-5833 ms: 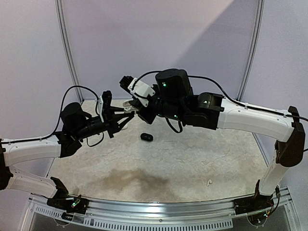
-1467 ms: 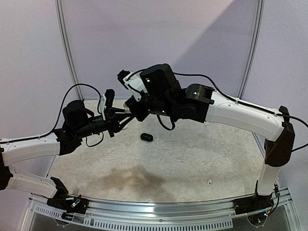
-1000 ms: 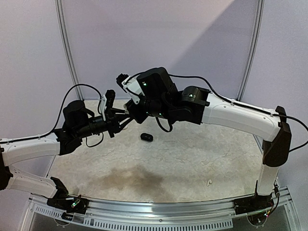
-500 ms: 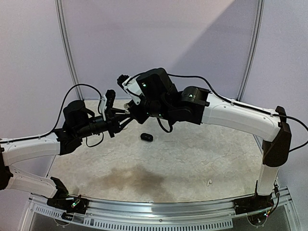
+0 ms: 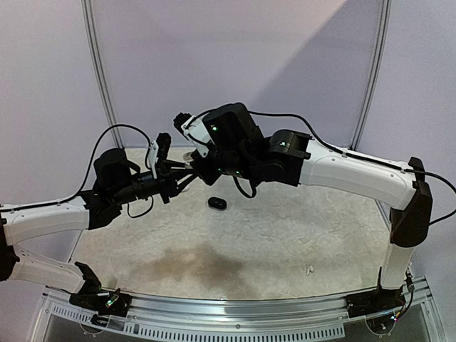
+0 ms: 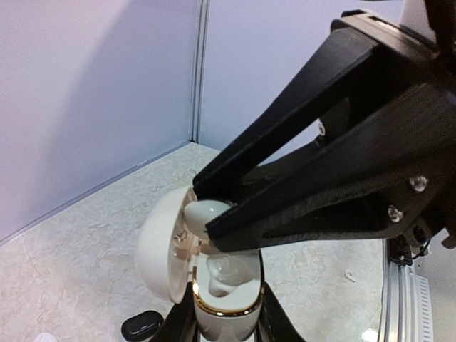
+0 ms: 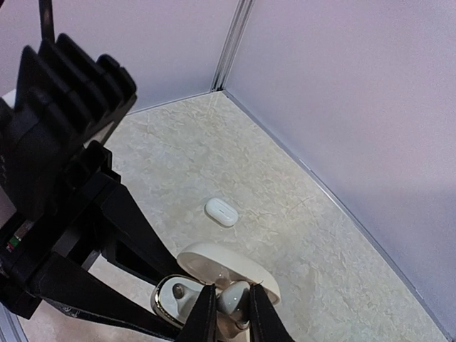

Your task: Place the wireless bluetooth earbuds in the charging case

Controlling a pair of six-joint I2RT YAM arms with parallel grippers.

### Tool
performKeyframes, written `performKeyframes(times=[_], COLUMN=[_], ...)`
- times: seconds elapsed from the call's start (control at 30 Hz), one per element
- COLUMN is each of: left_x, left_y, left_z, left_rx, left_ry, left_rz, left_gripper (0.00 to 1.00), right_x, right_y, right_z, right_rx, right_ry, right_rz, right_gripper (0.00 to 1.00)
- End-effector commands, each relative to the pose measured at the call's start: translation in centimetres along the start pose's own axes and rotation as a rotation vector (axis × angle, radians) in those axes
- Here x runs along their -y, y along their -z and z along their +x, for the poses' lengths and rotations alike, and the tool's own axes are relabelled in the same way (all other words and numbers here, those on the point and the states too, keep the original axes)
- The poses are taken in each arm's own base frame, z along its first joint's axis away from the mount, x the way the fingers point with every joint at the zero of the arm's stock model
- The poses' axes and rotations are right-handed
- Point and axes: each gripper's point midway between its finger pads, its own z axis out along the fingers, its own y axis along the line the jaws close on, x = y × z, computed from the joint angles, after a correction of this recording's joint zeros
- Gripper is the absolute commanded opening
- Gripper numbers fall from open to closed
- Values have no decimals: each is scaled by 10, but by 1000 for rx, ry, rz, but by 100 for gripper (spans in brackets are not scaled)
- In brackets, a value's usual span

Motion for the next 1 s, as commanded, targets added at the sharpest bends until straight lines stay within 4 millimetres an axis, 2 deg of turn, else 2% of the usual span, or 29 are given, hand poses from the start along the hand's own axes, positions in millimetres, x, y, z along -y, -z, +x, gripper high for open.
performKeyframes(times=[0.0,0.13,0.27,0.37,0.57,0.83,0.97], left_x=[8,16,23,29,48,63,67], left_y=[1,5,7,8,13,19,18], left_z=[-26,-31,-34,-38,-47,-49,-48], left_rx=[76,107,123,140,170,173,169], left_ry=[-16,1,-8,-25,-70,-134,-155], left_rz=[51,117,170,209,321,426,451], left_gripper=[0,0,0,0,0,0,0], right_x=[0,3,13,12,6,-4,-4], right_y=[9,14,30,42,50,69,74], right_z=[6,12,6,2,2,1,2], right_rx=[-7,3,66,116,133,154,146], right_ry=[-6,-38,-112,-144,-148,-123,-107], right_rz=[-54,-111,-164,-214,-277,-390,-402], right_gripper=[7,3,4,4,4,4,12])
